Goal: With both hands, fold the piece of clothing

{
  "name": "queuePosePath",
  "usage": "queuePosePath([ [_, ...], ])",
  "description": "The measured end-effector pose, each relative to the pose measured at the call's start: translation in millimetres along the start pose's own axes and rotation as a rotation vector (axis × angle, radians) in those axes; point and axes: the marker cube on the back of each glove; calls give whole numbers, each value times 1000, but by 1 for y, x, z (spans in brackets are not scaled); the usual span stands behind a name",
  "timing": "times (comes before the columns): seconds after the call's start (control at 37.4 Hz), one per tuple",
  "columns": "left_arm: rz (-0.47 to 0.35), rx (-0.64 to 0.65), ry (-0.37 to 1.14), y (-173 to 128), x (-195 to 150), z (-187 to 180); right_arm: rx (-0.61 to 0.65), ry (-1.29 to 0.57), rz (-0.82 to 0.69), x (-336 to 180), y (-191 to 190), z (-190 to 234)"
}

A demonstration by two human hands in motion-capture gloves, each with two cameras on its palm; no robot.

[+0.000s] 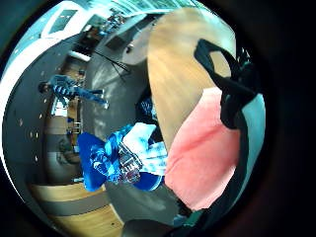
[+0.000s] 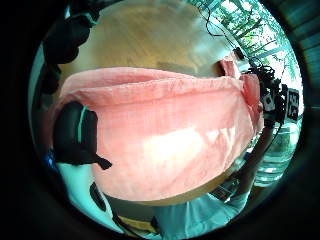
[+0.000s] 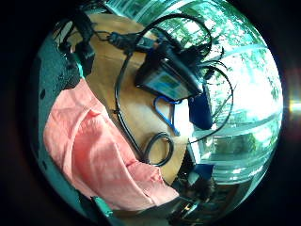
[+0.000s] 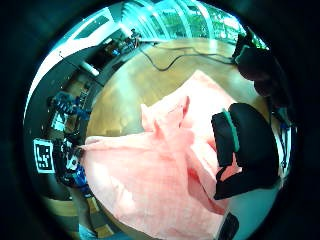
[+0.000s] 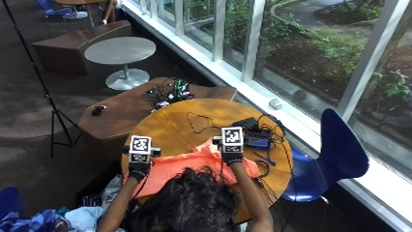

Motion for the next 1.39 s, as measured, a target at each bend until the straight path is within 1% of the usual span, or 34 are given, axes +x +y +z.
queuePosePath([
  [0.05, -15, 123, -50, -5, -4, 2, 71, -50, 82, 22, 7, -7],
  [0.08, -19, 183, -63, -5, -5, 2, 96, -88, 127, 34, 19, -15],
  [0.11, -18, 230, -66, 0, -5, 2, 116, -131, 174, 46, 35, -24],
  [0.16, -8, 266, -37, 18, -1, 0, 137, -206, 270, 66, 67, -36],
  [0.21, 7, 250, 18, 39, 7, 0, 126, -252, 373, 85, 94, -38],
  [0.29, 18, 185, 81, 59, 18, 9, 47, -260, 512, 106, 125, -29],
  [0.37, 12, 66, 101, 71, 27, 21, -35, -260, 590, 117, 135, -11],
  [0.45, 12, -69, 114, 70, 34, 41, -81, -267, 623, 118, 134, 4],
  [0.54, 26, -181, 153, 67, 40, 61, -76, -257, 629, 118, 128, 18],
  [0.59, 37, -225, 184, 65, 43, 72, -60, -242, 629, 117, 126, 23],
  [0.67, 44, -246, 217, 64, 46, 75, -49, -194, 631, 118, 125, 21],
  [0.75, 45, -249, 217, 60, 51, 78, -49, -142, 632, 123, 122, 19],
  [0.86, 60, -258, 213, 52, 63, 80, -24, -142, 645, 130, 116, 9],
  [0.94, 69, -259, 217, 47, 72, 79, -9, -207, 663, 135, 108, -6],
  [1.07, 80, -268, 252, 46, 75, 70, 30, -448, 640, 121, 92, -50],
  [1.15, 74, -256, 336, 50, 66, 61, 91, -535, 577, 99, 72, -72],
  [1.26, 49, -188, 438, 61, 45, 43, 170, -562, 443, 46, 48, -103],
  [1.34, 25, -142, 449, 73, 22, 30, 222, -524, 331, -5, 26, -97],
  [1.39, 3, -112, 445, 82, 5, 24, 234, -489, 243, -49, 18, -91],
])
